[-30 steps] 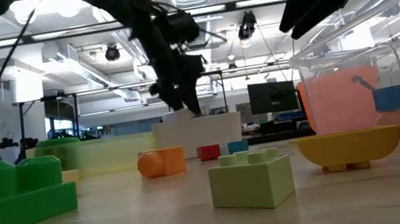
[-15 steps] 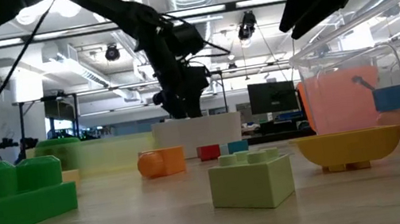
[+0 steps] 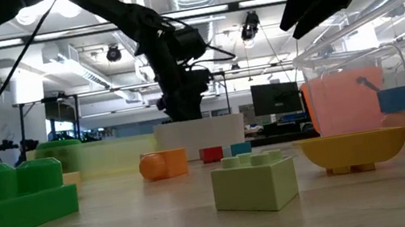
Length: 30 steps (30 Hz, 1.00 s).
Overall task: Pick & Place Toys
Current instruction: Put the orange deck of cards into the white bin
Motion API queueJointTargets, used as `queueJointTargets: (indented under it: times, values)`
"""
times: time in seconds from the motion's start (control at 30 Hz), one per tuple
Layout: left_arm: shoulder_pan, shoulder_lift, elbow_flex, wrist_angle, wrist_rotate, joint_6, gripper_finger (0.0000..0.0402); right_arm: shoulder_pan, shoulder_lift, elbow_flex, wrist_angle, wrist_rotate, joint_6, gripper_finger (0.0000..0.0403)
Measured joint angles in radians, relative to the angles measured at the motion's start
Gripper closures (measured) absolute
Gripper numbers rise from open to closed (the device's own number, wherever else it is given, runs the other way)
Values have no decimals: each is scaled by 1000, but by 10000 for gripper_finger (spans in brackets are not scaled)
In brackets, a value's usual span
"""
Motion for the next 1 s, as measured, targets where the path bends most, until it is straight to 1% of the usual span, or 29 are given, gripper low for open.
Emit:
queueJointTargets:
  times: [0.2,0.43,1.0]
  values:
    - [-4,1,-60,26,4,-55,112,0,0,0,3,0,0,66]
    - [-12,0,-110,69,11,-64,113,0,0,0,6,0,0,66]
    - [-14,-2,-122,91,25,-63,113,0,0,0,13,-4,-6,66]
